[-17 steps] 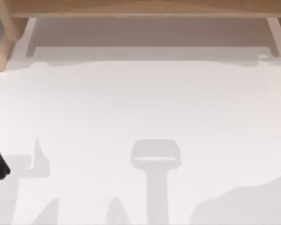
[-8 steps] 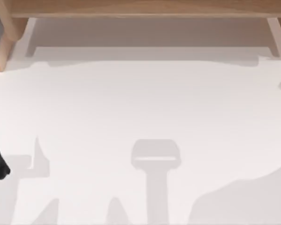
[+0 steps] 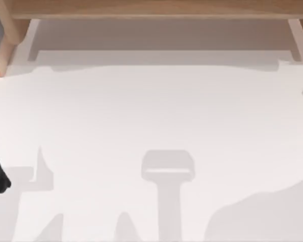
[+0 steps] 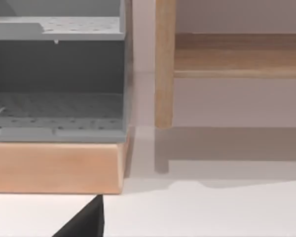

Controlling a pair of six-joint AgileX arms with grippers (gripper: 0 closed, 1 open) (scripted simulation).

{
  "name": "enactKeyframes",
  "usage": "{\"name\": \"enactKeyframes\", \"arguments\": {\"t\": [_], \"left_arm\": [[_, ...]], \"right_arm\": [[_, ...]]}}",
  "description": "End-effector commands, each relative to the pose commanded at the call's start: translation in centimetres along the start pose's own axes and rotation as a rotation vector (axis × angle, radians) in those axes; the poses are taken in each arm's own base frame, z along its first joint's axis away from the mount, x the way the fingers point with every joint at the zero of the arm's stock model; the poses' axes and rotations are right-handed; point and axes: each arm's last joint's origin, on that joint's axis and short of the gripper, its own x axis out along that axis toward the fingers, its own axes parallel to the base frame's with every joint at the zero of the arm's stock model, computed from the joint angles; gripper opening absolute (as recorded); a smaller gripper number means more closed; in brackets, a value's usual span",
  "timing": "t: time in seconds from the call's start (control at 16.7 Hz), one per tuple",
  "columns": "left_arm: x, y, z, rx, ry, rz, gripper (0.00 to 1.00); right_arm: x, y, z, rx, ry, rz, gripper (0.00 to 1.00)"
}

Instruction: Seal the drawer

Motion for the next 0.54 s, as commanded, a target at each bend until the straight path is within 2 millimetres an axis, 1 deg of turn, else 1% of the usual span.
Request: {"name": "enactKeyframes", "arguments": {"t": [0.18,0.24,0.54], "left_arm": [[0.0,0.0,0.0,0.0,0.0,0.0,1.0],[0.0,0.0,0.0,0.0,0.0,0.0,1.0],[0.0,0.0,0.0,0.0,0.0,0.0,1.0]], "right_arm": [[0.0,0.0,0.0,0.0,0.0,0.0,0.98],[0.0,0.0,0.0,0.0,0.0,0.0,1.0],[0.0,0.0,0.0,0.0,0.0,0.0,1.0]]}}
